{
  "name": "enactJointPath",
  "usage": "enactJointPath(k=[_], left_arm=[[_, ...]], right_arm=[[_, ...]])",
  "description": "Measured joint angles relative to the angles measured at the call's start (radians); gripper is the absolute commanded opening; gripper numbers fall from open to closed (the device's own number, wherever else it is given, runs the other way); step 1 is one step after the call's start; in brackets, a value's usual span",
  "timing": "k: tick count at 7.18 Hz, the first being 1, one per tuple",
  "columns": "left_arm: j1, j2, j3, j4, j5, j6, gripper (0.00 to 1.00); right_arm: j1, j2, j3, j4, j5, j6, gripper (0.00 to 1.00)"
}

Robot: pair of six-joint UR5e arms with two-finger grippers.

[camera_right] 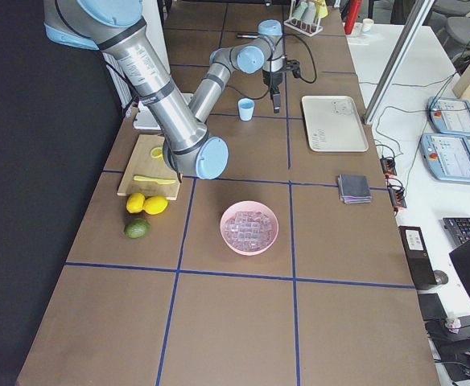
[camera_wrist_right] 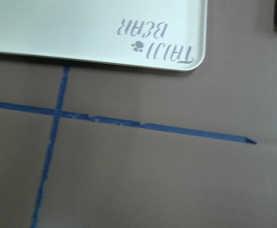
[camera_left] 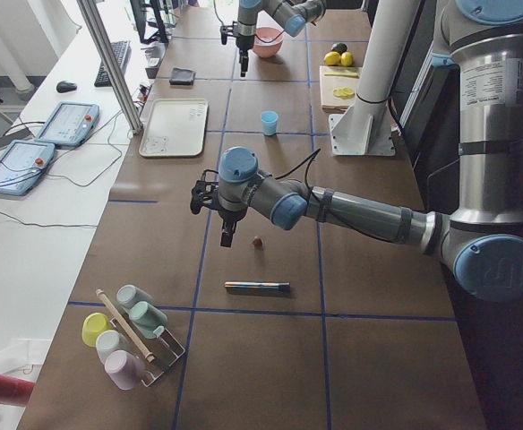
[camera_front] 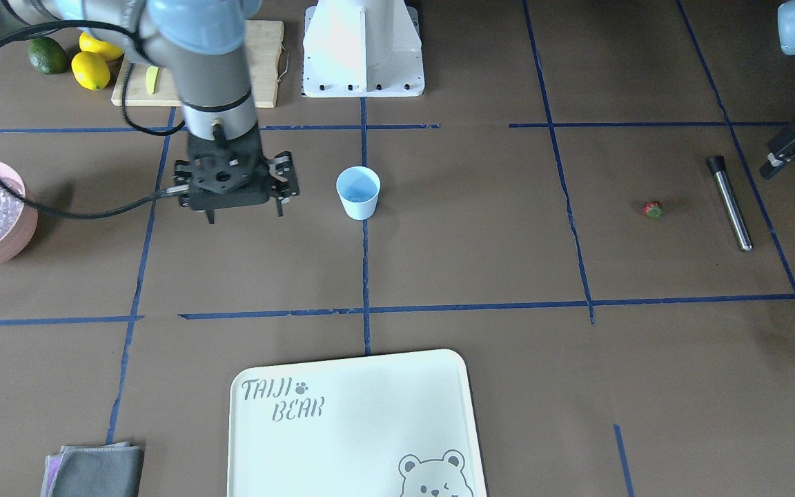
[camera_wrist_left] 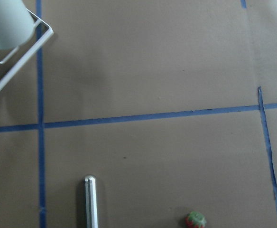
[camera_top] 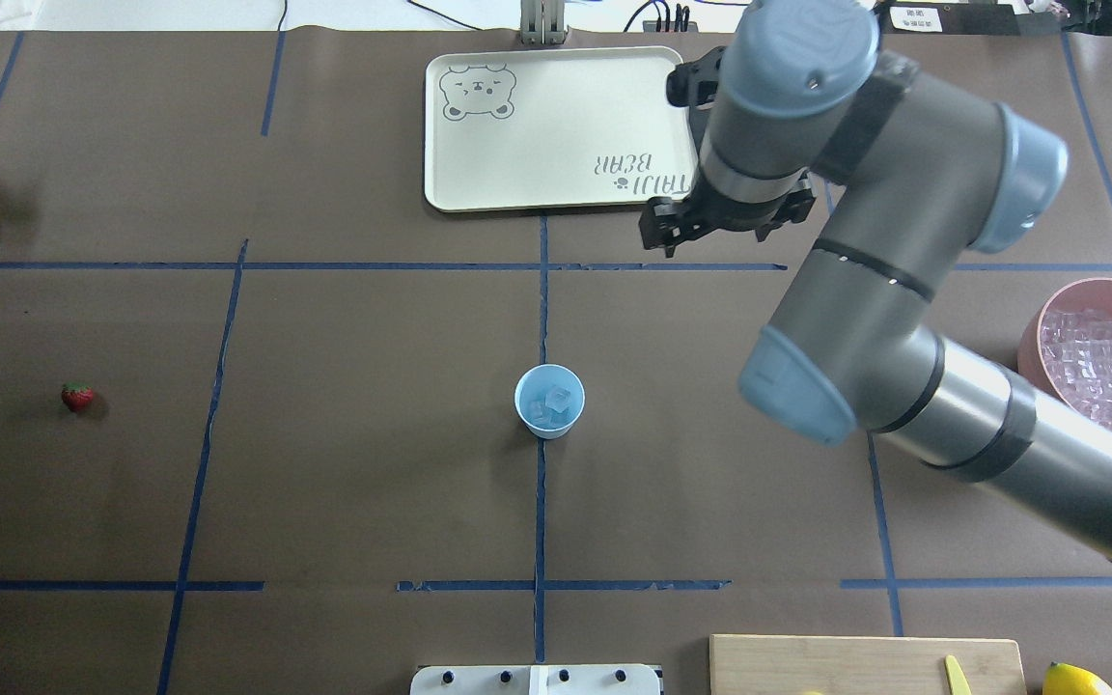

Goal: Mash ice and strawberries in cup
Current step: 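Withdraw the right gripper from the cup while the left gripper reaches the strawberry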

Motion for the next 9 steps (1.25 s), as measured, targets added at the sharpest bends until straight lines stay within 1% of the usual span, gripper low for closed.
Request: enactJointPath(k=[2,3,4,5,6,9], left_arm=[[0.152,0.045,0.019,-0.177,0.124,-0.186,0.98],[0.222,0.057,0.044,-0.254,0.185,-0.261,0.98],[0.292,0.062,0.069,-0.319,0.25,-0.327,0.98],[0.348,0.063,0.088,-0.361,0.301,-0.371,0.98],[0.385,0.063,0.105,-0.379,0.328,-0.39,0.98],[0.457,0.052,0.14,-0.388,0.369,-0.402,0.95]], right_arm=[[0.167,-0.104,0.026,0.009,0.135,-0.197,0.99],[0.229,-0.154,0.038,0.012,0.176,-0.274,0.99],[0.275,-0.192,0.043,0.014,0.197,-0.342,0.99],[0.306,-0.221,0.044,0.014,0.206,-0.395,0.99],[0.33,-0.245,0.044,0.013,0.21,-0.432,0.99],[0.392,-0.299,0.042,0.013,0.239,-0.519,0.99]])
